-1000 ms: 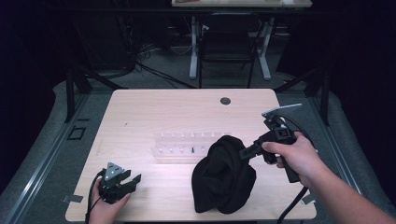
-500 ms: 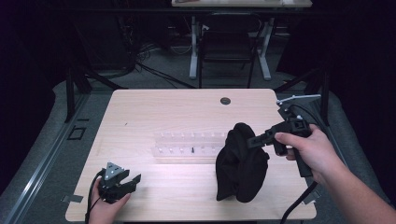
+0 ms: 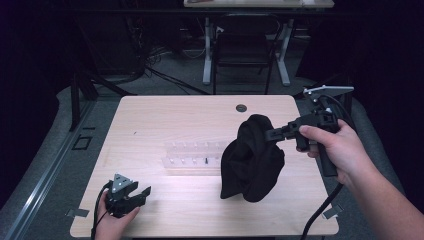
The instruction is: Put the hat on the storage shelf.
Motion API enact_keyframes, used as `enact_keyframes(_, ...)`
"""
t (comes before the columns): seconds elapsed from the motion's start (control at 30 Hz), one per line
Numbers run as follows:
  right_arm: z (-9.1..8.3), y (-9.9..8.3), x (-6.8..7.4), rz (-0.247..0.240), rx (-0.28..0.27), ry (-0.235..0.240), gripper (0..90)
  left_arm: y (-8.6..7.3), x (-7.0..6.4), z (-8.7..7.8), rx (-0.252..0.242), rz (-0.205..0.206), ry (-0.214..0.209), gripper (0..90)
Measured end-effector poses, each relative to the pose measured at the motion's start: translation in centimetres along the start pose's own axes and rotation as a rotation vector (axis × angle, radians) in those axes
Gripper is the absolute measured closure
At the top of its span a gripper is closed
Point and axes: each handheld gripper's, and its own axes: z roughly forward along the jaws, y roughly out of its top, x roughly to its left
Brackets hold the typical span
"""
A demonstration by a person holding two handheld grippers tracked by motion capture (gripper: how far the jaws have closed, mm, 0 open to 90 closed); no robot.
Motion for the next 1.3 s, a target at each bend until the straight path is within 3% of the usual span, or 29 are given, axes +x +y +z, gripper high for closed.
enact_keyframes(0.37, -0.2, 0.9, 0.2, 0.001, -0.017, 0.004, 88.3, 0.0, 0.0, 0.0, -0.006, -0.002, -0.003, 46.4)
enact_keyframes(0.73, 0.4, 2.5, 1.0, -0.013, -0.043, 0.050, 88.3, 0.0, -0.1, 0.1, -0.004, -0.003, -0.007, 46.4)
enact_keyframes(1.3, 1.7, 4.5, 2.0, -0.028, -0.058, 0.030, 88.3, 0.0, -0.1, 0.1, -0.001, -0.001, -0.011, 46.3)
